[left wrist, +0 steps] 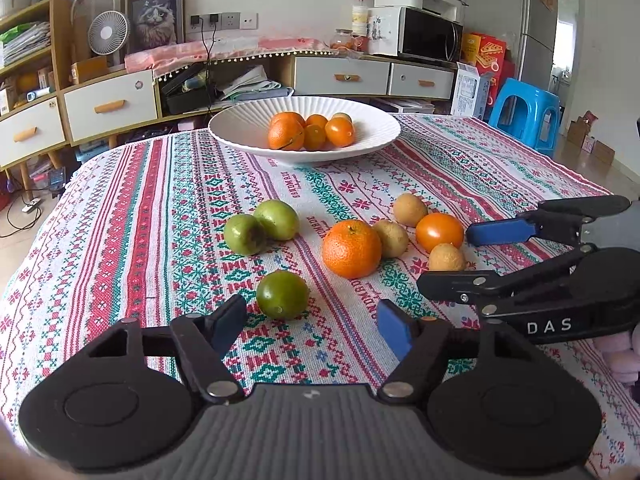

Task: Organize fruits
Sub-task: 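Grasp a dark green lime with the left tool while the right tool grasps a tan kiwi, then carry the held lime and kiwi up and over the white bowl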

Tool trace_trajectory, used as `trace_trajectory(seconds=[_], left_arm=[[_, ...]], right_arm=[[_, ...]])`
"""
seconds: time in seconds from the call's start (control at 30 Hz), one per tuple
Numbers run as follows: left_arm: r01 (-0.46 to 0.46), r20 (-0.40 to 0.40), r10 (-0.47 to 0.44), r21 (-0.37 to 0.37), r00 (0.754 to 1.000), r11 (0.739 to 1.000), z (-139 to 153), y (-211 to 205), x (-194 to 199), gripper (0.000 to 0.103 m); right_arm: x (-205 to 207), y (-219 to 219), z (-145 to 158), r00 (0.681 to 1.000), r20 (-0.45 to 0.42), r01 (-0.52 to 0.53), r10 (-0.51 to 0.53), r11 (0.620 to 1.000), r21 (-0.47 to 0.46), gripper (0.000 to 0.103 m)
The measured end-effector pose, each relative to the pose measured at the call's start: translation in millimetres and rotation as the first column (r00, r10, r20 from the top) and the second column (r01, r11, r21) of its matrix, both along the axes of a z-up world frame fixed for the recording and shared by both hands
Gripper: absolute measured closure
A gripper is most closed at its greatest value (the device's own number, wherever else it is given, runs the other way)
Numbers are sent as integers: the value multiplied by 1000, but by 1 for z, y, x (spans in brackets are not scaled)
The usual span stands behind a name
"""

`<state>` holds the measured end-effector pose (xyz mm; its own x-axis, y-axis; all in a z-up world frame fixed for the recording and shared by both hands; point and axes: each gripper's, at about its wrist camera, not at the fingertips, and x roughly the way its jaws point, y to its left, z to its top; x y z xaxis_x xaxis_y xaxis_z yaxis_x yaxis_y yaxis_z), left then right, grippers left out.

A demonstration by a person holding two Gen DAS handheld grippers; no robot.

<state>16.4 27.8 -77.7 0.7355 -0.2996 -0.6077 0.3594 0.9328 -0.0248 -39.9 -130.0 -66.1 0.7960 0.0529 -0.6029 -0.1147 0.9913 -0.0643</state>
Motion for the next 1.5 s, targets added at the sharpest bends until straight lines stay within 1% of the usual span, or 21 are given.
trace_trajectory(seconds=[0.03,0.07,0.13,0.2,0.33,0.37,0.47,0.57,0.83,1.17,1.5], left_arm=[[-6,0,6,-5,1000,1000,0,1,1,34],[-11,0,11,-7,1000,1000,0,1,1,38],[-21,-1,21,-13,1000,1000,0,3,2,42],[-28,-1,28,-17,1000,999,1,4,3,51],[-33,0,33,-11,999,999,2,6,4,57],[-34,0,34,-9,999,999,3,6,3,59],[-39,-3,39,-8,999,999,3,7,4,66],[-45,-7,45,-5,999,999,3,8,6,75],[-48,-30,47,-26,998,999,7,10,9,76],[-48,-19,47,-55,999,997,23,11,11,76],[-48,-2,48,-79,999,996,48,0,26,77]], right_arm=[[0,1,1,1000,0,-17,17,1000,0,46],[-1,2,1,1000,-1,-27,27,1000,1,51],[-2,5,2,999,-3,-34,34,999,-3,55],[-2,6,2,999,-5,-46,46,999,3,65],[-1,8,3,998,-12,-64,64,998,18,76],[-1,9,3,997,-13,-70,70,997,21,81],[-1,9,4,997,-13,-73,73,997,24,81],[-1,8,4,997,-15,-73,73,997,34,81],[0,7,10,998,-21,-64,65,996,54,81],[5,8,20,998,1,-63,63,995,74,81],[22,1,46,998,44,-49,46,994,93,81]])
